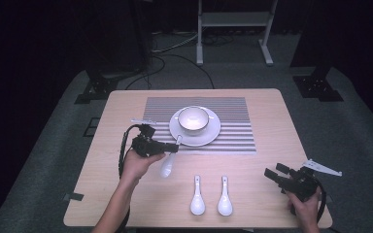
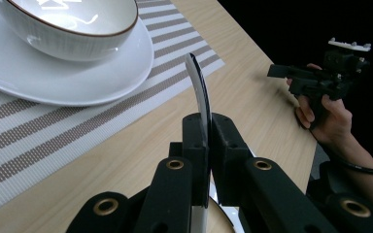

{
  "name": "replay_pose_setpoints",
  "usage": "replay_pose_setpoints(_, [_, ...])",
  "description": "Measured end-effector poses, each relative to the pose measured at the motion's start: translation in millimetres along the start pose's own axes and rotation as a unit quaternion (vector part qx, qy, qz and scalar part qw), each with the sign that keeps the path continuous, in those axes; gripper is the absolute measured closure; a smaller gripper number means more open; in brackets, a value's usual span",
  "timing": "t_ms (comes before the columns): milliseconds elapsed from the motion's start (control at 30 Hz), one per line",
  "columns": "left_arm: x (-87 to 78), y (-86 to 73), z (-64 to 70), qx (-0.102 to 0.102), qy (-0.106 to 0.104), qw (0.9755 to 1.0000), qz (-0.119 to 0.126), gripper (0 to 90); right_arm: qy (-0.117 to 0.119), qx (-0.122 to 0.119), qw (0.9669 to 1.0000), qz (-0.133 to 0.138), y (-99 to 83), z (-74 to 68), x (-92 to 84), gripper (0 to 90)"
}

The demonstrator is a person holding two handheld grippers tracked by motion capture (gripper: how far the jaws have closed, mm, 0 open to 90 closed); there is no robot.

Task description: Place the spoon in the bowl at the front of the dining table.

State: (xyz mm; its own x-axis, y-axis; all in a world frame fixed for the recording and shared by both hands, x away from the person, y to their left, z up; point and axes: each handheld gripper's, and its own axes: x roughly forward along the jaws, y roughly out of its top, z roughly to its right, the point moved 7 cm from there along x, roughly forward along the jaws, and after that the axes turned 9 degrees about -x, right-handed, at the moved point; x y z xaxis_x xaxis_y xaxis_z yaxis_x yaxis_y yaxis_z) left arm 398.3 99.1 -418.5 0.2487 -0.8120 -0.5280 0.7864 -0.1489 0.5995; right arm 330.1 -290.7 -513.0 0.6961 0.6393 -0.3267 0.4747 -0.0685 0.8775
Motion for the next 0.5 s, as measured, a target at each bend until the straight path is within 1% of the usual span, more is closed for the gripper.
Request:
replay_pose_setpoints(33, [0.4,4.1,-0.1,0.001,-0.001,1.0,0.002,85.1,0.0,0.0,1.0,0.0,0.0,0.1,-0.1,17.9])
replay_pose_setpoints(167, [1.4,9.9,0.0,0.002,-0.001,1.0,0.002,85.1,-0.001,-0.001,1.0,0.0,0.0,0.0,0.0,17.9])
replay_pose_setpoints(233, [2.7,15.6,-0.3,-0.002,-0.006,1.0,0.005,85.1,-0.001,-0.001,1.0,0.0,0.0,0.0,-0.1,17.9])
replay_pose_setpoints(500, [6.3,27.2,-3.7,-0.01,-0.009,0.9998,0.012,85.1,0.0,-0.001,1.0,0.001,0.0,0.1,-0.1,17.9])
